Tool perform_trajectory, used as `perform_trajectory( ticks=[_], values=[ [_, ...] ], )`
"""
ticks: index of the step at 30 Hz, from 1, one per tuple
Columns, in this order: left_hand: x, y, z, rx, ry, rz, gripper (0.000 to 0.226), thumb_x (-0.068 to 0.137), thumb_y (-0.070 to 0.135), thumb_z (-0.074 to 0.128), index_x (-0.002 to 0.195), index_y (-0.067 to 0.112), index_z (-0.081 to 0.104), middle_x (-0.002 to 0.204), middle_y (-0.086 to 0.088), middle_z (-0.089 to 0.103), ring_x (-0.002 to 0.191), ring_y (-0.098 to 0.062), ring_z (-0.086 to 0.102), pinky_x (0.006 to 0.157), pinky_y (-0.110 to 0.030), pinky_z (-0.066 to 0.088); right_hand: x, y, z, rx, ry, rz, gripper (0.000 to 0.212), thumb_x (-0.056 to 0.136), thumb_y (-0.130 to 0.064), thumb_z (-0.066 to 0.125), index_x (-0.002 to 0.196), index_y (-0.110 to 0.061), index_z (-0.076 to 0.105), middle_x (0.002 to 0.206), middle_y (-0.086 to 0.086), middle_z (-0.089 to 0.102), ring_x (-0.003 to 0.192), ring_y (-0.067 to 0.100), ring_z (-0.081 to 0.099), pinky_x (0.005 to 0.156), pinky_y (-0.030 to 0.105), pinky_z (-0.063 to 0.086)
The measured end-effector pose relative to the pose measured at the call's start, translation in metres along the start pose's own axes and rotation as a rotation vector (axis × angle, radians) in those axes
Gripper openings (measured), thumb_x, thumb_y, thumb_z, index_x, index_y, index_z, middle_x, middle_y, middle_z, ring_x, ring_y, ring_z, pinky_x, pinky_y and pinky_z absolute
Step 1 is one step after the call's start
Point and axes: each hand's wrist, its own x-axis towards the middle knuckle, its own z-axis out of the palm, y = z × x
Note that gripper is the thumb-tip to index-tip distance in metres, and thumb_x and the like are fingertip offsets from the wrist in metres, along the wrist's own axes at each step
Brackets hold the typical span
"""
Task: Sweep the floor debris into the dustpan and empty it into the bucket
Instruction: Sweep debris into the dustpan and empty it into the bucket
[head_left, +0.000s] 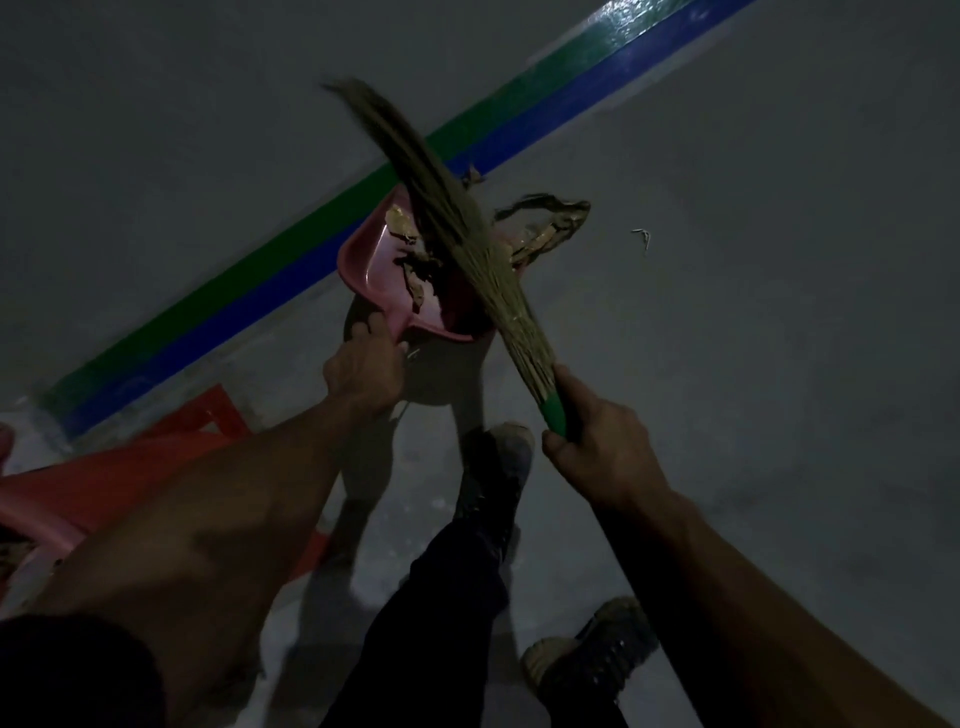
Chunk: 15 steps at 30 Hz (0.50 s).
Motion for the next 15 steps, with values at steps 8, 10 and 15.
perform_trajectory(
  ticks=[8,10,15],
  values=[
    [0.001,0.010,0.007,0.163,-0.025,0.178,0.039,0.100,0.036,0.045,0.131,0.014,0.036,0.117,-0.017,0.049,0.100,-0.032,0.051,0.079,-0.042,0.044,-0.020,0.038,-0.015,0.198,0.291,0.190,0.076,0.085,-0.021,0.069,0.152,-0.029,0.033,0.136,0.007,0.059,0.111,0.029,0.062,0.089,0.044,0.055],
    [0.001,0.016,0.008,0.177,-0.016,0.198,0.038,0.100,0.035,0.045,0.131,0.014,0.037,0.115,-0.016,0.049,0.097,-0.030,0.051,0.080,-0.043,0.047,-0.026,0.055,-0.023,0.192,0.317,0.240,0.076,0.086,-0.022,0.068,0.152,-0.031,0.031,0.136,0.009,0.059,0.102,0.031,0.064,0.079,0.050,0.058],
    [0.005,0.028,0.008,0.206,-0.004,0.229,0.039,0.100,0.035,0.045,0.132,0.013,0.037,0.117,-0.017,0.049,0.097,-0.031,0.051,0.078,-0.042,0.045,-0.040,0.096,-0.036,0.232,0.362,0.389,0.077,0.086,-0.020,0.066,0.154,-0.031,0.029,0.132,0.013,0.061,0.095,0.037,0.067,0.080,0.053,0.058]
  ],
)
